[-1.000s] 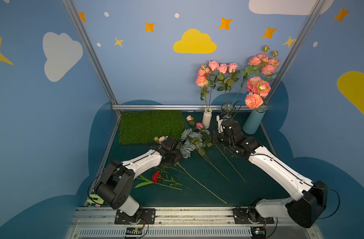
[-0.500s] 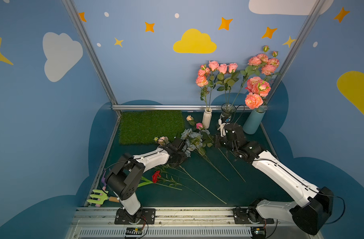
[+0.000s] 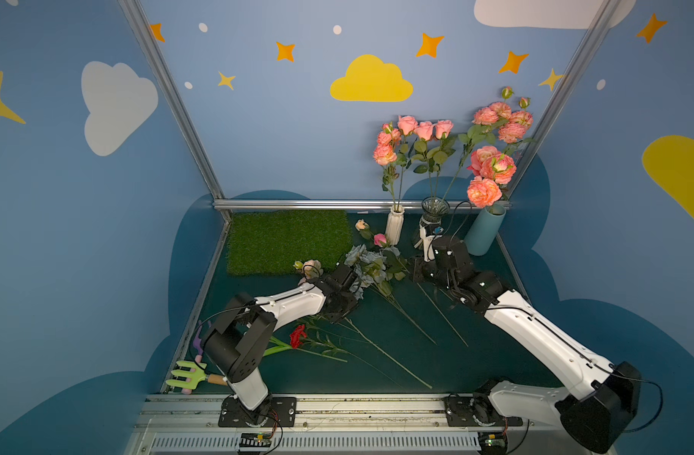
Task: Place the pink flowers into the vase
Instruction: Pick up the flower at the center of the board.
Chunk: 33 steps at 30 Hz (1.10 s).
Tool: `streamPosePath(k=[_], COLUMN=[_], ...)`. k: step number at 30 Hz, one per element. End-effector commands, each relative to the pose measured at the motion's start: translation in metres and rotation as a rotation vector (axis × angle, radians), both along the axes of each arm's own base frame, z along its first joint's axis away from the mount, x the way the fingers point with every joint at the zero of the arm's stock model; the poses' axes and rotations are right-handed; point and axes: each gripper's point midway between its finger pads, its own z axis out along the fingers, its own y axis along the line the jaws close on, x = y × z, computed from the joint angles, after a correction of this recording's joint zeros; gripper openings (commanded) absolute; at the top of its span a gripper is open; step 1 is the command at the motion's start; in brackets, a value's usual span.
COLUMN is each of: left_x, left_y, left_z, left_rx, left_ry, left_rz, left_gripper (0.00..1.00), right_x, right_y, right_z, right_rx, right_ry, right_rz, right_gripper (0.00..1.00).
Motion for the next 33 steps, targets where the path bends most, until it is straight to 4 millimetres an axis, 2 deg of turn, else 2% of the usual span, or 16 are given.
streamPosePath(k=[1,12,16,21,27,33], left_x=[-0.008,-0.016,-0.013,-0.008,-0.011,-0.018], left_y=[0.011,0.012,0.01,0.007,0.013,0.026], left_z=[0.002,-0.021,-0.026,-0.036,-0.045,-0.038], left_rx=[0.032,0.05,0.057,0.06,0.07,0.101], left_ry=[0.011,0.076,0.08,0.09,0.1,0.057], left_rz=[0.024,0.037,0.038,0.055,0.105,0.173], left_gripper=[0.52,0.52,0.48,0.35,0.22,0.06], right_x=[-0.003,-0.003,-0.004,-0.007,-0.008,-0.009], right_y=[-0.001,-0.007,-0.009,-0.013,-0.019,-0.021], right_z=[0.006,0.007,0.007,0.009,0.012,0.01], right_rx=[0.029,0.027,0.03,0.038,0.053,0.06], right_ry=[-0.009,-0.014,-0.013,-0.017,-0.025,-0.024], right_rz=[0.0,-0.018,-0.017,-0.023,-0.036,-0.037], right_gripper=[0.0,0.0,0.0,0.0,0.0,0.0])
